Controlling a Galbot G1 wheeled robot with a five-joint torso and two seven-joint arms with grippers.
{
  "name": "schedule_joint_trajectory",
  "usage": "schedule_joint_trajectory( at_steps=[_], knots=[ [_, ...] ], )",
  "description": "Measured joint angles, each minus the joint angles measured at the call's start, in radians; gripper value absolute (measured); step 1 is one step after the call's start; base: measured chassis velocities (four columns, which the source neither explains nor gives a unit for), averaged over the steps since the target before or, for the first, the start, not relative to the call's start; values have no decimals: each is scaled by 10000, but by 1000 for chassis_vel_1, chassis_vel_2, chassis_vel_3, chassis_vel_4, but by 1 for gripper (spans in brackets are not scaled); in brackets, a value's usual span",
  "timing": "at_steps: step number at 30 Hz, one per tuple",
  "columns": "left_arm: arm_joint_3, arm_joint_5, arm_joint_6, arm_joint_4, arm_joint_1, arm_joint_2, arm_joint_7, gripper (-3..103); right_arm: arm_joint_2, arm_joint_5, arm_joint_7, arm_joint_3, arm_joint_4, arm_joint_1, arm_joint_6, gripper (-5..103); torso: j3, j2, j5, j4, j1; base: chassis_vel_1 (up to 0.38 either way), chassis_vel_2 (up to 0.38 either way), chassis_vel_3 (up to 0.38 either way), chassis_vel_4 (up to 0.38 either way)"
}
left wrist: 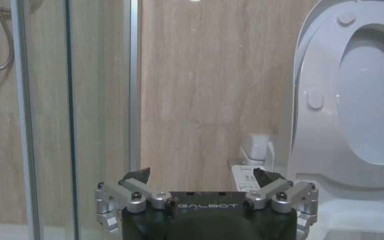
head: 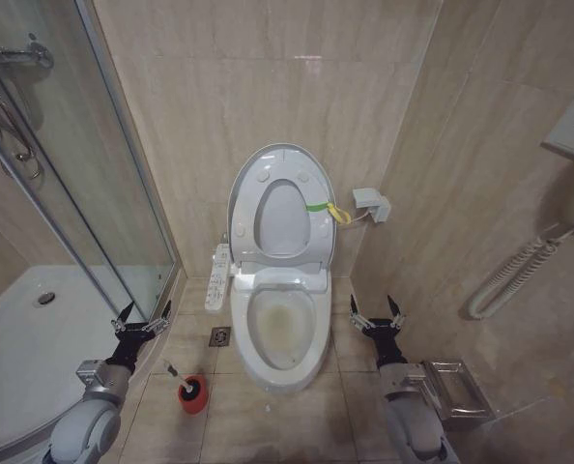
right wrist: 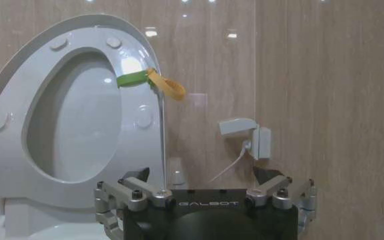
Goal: Open the toilet lid, clean the toilet bowl with a toilet brush, close the toilet lid, and flush.
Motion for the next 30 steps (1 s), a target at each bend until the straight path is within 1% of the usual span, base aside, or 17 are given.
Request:
schedule_joint_trajectory(
  at_steps=[30],
  knots=[
    [0,0,0,1,0,0,0,100,0,0,0,0,0,0,0,100,0,0,0,0,0,0,0,0,0]
  ],
)
